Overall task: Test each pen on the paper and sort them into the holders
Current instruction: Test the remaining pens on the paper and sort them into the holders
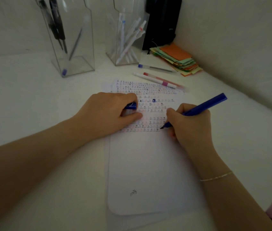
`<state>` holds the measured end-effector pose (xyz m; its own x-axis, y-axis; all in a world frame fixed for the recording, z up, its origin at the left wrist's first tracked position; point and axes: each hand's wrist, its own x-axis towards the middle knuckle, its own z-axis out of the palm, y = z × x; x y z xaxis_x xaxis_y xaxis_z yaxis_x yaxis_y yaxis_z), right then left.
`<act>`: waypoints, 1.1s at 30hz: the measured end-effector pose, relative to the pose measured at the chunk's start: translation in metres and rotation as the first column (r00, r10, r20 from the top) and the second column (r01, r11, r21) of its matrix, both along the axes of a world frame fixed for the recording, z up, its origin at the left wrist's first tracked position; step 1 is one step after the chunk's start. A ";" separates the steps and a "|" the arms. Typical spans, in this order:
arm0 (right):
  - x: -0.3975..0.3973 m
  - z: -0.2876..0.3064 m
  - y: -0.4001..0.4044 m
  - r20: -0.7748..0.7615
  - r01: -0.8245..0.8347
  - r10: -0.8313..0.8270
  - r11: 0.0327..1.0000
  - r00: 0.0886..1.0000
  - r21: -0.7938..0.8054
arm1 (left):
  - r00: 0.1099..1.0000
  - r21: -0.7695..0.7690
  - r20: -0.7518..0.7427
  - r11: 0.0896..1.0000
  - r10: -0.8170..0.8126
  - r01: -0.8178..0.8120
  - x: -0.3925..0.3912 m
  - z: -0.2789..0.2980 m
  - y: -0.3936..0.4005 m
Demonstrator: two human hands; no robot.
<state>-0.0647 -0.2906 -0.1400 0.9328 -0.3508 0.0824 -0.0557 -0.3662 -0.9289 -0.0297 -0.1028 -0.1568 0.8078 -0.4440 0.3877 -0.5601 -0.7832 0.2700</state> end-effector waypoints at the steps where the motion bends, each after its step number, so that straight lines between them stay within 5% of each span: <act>1: 0.000 0.000 0.000 0.004 -0.005 0.005 1.000 1.000 0.004 | 1.000 0.000 -0.006 1.000 0.003 -0.003 0.000 0.000 0.000; 8: -0.006 0.008 -0.005 0.069 -0.129 0.115 0.954 0.991 0.270 | 1.000 0.015 -0.014 1.000 0.006 -0.006 -0.001 0.001 -0.001; 13: -0.006 0.007 -0.007 0.034 -0.129 0.124 0.938 0.992 0.321 | 1.000 0.019 -0.028 1.000 0.006 -0.005 -0.001 0.002 0.000; 21: -0.005 0.003 -0.001 0.019 -0.015 0.013 0.997 1.000 0.080 | 1.000 0.014 -0.024 1.000 0.001 -0.001 0.000 0.001 0.000; 33: -0.003 0.000 0.001 0.037 0.018 -0.018 1.000 0.999 -0.002 | 1.000 0.033 -0.025 0.999 0.008 -0.007 0.000 0.002 0.000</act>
